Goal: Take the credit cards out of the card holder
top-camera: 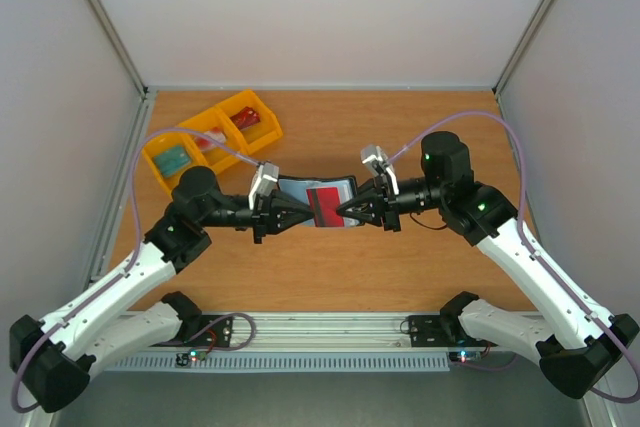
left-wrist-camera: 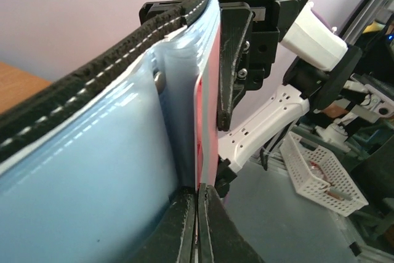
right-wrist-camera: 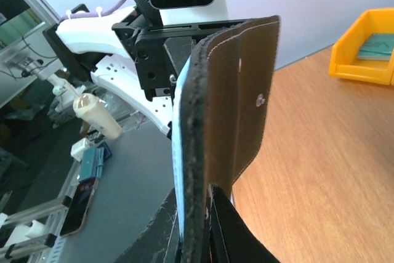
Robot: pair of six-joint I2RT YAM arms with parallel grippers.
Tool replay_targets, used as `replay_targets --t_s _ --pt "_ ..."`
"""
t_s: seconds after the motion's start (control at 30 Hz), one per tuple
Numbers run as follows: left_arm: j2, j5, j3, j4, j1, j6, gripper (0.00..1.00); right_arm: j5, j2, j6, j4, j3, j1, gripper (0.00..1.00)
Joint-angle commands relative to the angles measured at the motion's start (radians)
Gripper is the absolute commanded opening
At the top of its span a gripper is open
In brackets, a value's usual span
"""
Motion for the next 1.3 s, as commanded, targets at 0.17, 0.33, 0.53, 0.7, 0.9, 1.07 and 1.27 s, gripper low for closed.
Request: replay_targets --t_s 0.17,0.33,0.53,0.7,0.9,1.07,1.27 --pt "0.012 -0.057 0.004 0.034 -0.009 0.003 0.00 -0.051 -0.020 0.013 0.055 0.007 0.004 0.10" --pt "-0.010 -0.085 0.005 -0.021 0.006 0.000 0.00 -0.020 -0.036 -0.041 -0.016 0.016 0.004 0.13" --pt "-0.031 -0.076 -0.010 -0.059 0.032 0.006 0.00 0.003 -0.050 -0.057 -0.040 0.020 0.002 0.13" --pt "-0.043 -0.033 -0.006 -0.055 0.042 0.032 0.00 0.019 -0.050 -0.056 -0.043 0.022 -0.002 0.03" --pt "-0.057 -0.032 -0.013 -0.101 0.056 0.057 0.00 0.028 -0.054 -0.059 -0.045 0.022 -0.002 0.01" --pt "-0.053 -0.009 -0.052 0.013 0.063 0.019 0.00 0.003 -0.050 -0.043 -0.022 0.024 -0.004 0.01" --pt "-0.020 0.003 -0.038 0.071 0.018 -0.002 0.13 -0.037 -0.028 -0.014 0.022 0.019 -0.004 0.01"
